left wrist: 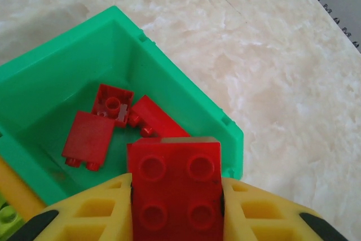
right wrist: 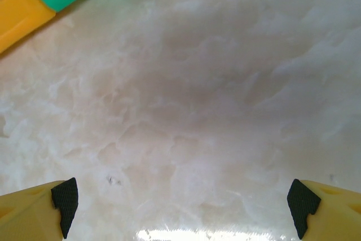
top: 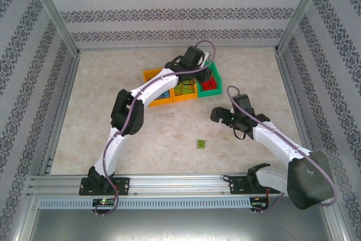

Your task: Sort the legos into containers by color

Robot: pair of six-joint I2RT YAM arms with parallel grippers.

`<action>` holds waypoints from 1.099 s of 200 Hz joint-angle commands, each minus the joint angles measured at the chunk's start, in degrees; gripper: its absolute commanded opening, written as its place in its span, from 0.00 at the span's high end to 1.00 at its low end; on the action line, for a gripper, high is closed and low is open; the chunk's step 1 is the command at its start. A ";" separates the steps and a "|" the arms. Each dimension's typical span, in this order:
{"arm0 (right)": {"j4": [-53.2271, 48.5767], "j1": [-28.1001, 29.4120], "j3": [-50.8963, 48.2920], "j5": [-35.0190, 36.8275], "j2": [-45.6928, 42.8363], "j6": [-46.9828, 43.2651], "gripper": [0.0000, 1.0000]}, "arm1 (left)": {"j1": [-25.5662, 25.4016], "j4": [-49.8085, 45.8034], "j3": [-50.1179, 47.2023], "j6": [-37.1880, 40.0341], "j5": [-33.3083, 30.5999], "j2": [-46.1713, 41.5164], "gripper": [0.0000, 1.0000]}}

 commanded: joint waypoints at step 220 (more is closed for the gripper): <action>-10.40 36.05 5.50 12.47 10.76 22.13 0.13 | 3.49 12.77 -26.72 -15.24 -1.62 -23.55 0.01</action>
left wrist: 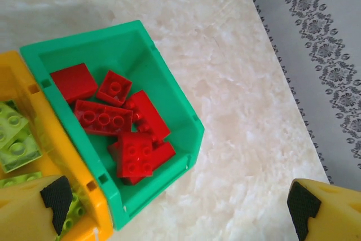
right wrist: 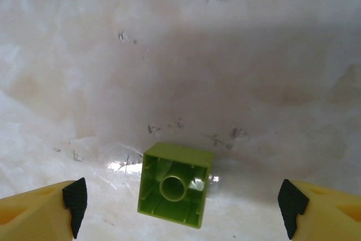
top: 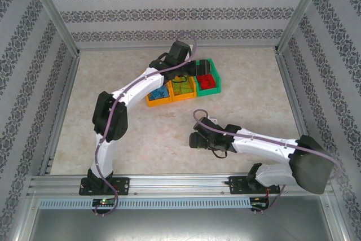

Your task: Sort the legos into containers by color

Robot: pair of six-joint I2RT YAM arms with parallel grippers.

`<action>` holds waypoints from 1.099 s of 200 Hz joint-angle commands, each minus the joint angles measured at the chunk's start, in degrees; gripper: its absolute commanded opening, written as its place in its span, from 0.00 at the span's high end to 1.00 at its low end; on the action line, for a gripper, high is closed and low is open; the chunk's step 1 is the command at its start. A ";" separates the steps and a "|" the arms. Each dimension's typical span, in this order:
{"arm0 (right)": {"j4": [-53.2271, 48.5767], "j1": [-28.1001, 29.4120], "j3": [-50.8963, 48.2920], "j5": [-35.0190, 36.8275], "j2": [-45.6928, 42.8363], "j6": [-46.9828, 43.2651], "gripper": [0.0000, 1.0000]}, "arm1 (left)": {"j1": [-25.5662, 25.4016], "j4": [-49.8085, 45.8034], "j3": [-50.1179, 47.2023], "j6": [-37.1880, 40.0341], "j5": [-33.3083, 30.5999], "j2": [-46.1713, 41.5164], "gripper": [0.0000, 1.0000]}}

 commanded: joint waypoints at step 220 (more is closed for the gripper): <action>1.69 -13.20 23.32 -2.21 10.28 -18.55 0.73 | 10.27 11.66 -54.44 0.89 -18.13 -43.44 0.01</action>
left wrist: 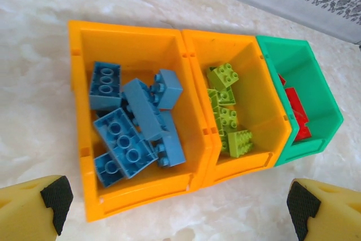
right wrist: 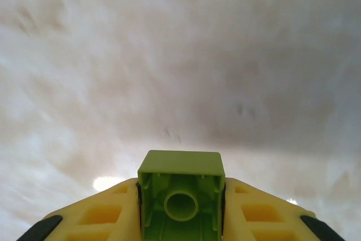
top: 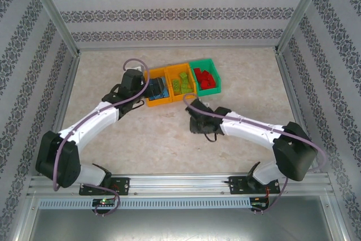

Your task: Sort the legos into containers by color

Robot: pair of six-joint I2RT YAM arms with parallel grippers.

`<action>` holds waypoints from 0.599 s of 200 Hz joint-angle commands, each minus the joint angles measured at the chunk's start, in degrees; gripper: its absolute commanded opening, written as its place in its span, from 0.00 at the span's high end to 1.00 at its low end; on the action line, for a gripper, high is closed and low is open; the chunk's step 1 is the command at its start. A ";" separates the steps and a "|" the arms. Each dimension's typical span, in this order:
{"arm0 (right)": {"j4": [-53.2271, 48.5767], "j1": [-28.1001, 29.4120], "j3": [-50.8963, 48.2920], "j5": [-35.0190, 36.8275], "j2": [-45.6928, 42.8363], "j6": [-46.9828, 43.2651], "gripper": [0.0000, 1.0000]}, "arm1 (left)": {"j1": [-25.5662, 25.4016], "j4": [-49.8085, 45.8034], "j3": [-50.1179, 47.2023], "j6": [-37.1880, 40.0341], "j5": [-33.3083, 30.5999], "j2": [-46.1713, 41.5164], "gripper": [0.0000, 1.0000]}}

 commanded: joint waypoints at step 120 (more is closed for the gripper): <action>7.44 -17.91 41.05 -17.00 32.47 -12.39 0.73 | 0.80 -1.35 -19.07 2.07 -7.68 -17.48 0.01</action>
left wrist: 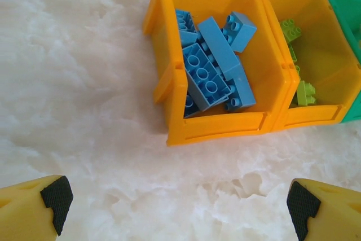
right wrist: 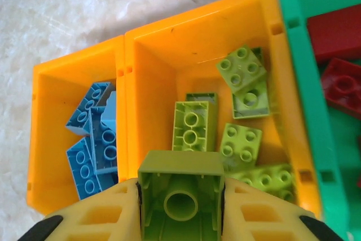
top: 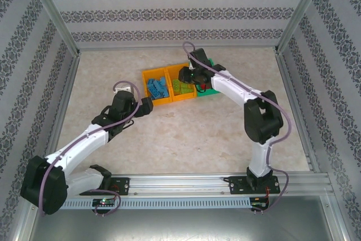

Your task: Sort the legos into containers by color

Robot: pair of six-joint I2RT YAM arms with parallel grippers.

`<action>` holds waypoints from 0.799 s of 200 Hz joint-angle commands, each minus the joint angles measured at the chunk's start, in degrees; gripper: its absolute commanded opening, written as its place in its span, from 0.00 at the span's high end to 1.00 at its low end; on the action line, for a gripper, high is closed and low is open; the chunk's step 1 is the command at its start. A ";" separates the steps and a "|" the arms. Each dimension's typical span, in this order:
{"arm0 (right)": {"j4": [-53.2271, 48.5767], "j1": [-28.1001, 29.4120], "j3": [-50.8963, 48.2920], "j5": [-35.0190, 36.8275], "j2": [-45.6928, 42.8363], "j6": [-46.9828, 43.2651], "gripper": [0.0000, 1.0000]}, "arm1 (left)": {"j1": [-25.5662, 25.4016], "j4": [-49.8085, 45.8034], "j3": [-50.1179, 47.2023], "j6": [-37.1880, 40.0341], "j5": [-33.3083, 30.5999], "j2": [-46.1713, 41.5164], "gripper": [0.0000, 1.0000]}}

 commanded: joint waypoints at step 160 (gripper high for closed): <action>30.40 -8.49 -45.55 27.89 -38.64 -27.15 0.02 | 1.56 -9.52 -5.03 10.00 -32.48 -10.55 0.01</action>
